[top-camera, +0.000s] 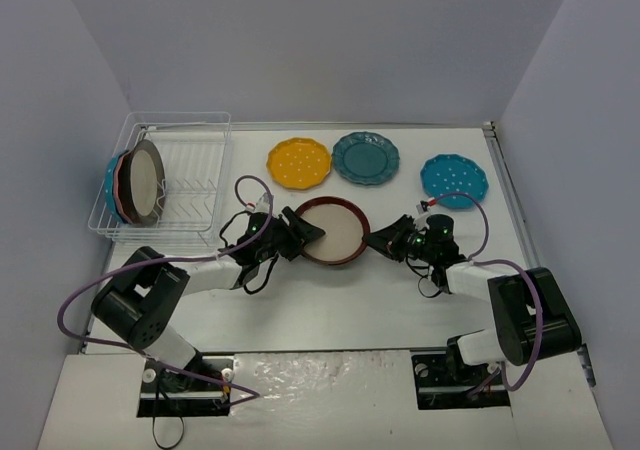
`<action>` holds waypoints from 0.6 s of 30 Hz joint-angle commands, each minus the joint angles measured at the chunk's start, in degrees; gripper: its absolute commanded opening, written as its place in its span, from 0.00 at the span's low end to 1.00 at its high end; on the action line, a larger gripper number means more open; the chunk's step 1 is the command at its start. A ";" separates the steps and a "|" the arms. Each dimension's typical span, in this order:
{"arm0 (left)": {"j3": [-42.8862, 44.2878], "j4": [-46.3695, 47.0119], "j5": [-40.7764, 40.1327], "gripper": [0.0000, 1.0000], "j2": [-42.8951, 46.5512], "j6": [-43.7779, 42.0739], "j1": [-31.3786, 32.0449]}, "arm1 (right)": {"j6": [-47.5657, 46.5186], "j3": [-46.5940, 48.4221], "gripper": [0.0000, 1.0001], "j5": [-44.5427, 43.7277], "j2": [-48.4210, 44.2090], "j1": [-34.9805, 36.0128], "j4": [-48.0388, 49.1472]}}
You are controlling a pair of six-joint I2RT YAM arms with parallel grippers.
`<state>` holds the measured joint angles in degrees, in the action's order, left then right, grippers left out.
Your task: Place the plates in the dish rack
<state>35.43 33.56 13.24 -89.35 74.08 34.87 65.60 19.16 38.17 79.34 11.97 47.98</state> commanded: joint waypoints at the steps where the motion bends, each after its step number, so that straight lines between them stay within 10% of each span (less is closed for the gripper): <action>1: 0.48 8.71 -0.32 0.40 1.43 1.86 0.47 | 2.43 2.29 0.00 4.94 -2.34 -0.37 11.98; 7: -0.03 7.22 -0.94 0.10 5.13 0.74 0.47 | -0.07 1.83 0.00 3.62 -3.25 -0.37 9.08; 13: 0.60 2.13 -2.54 0.00 10.89 -2.89 0.52 | -5.38 2.70 0.02 2.18 -5.47 -0.37 2.47; 18: 3.76 -4.11 -3.03 0.00 14.54 -8.44 0.55 | -11.10 5.12 0.55 -0.05 -9.61 -0.37 -6.31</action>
<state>34.06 31.11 11.67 -80.41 72.60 35.61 61.14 18.91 39.28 75.53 12.03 43.42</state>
